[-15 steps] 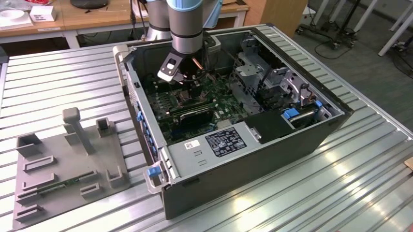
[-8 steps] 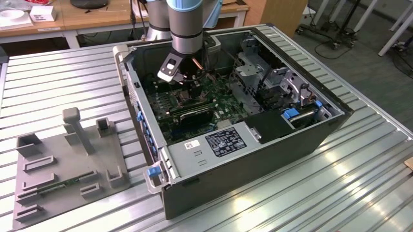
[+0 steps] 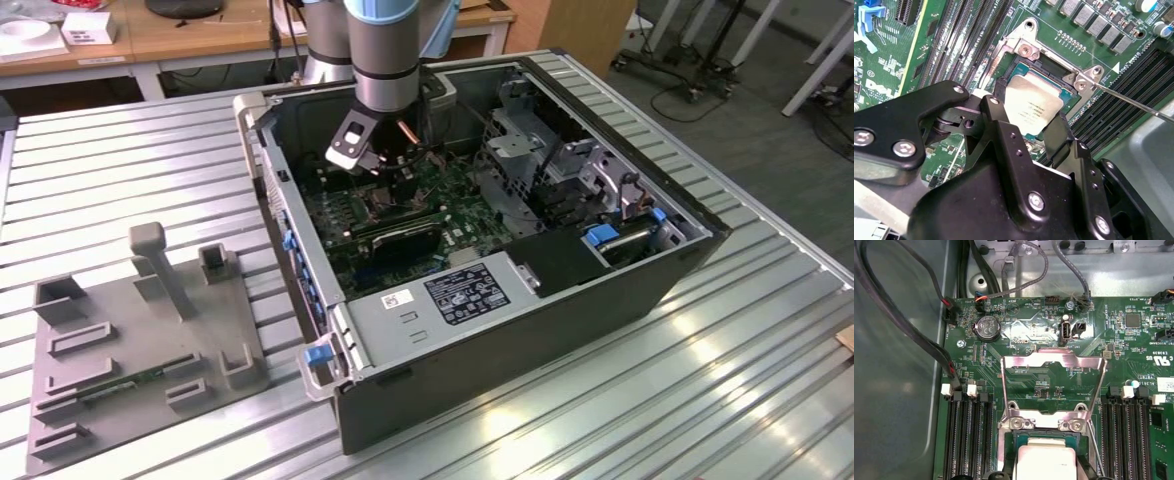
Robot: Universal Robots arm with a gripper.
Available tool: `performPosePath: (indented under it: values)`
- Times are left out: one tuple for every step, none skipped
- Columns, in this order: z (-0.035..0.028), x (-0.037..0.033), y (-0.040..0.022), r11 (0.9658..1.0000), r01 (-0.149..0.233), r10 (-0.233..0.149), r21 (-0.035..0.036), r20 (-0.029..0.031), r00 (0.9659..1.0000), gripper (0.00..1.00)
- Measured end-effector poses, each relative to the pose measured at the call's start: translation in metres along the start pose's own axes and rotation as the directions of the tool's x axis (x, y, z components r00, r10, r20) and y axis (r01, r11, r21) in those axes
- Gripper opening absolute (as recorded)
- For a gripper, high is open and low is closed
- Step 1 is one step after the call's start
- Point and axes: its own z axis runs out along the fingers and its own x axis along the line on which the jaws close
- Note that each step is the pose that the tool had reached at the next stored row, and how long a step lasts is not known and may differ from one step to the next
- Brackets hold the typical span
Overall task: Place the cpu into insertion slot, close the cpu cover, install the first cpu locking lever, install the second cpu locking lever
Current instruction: 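Place the cpu into insertion slot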
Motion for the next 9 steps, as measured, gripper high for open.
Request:
performPosePath:
  values:
    - [0.0000, 0.0000, 0.0000, 1.0000, 0.000, 0.000, 0.0001, 0.0001, 1.0000, 0.54]
    - [0.0000, 0.0000, 0.0000, 1.0000, 0.000, 0.000, 0.0001, 0.0001, 1.0000, 0.54]
    - [0.0000, 0.0000, 0.0000, 1.0000, 0.000, 0.000, 0.0001, 0.0002, 1.0000, 0.54]
    - [0.0000, 0.0000, 0.0000, 1.0000, 0.000, 0.000, 0.0001, 0.0001, 1.0000, 0.54]
    - [0.0000, 0.0000, 0.0000, 1.0000, 0.000, 0.000, 0.0001, 0.0002, 1.0000, 0.54]
    - [0.0000, 0.0000, 0.0000, 1.0000, 0.000, 0.000, 0.0001, 0.0002, 1.0000, 0.54]
    - [0.0000, 0.0000, 0.0000, 1.0000, 0.000, 0.000, 0.0001, 0.0002, 1.0000, 0.54]
    - [0.0002, 0.0000, 0.0000, 1.0000, 0.000, 0.000, -0.0003, -0.0003, 1.0000, 0.55]
    - [0.0007, 0.0003, 0.0002, 1.0000, 0.000, 0.000, -0.0011, -0.0012, 1.0000, 0.55]
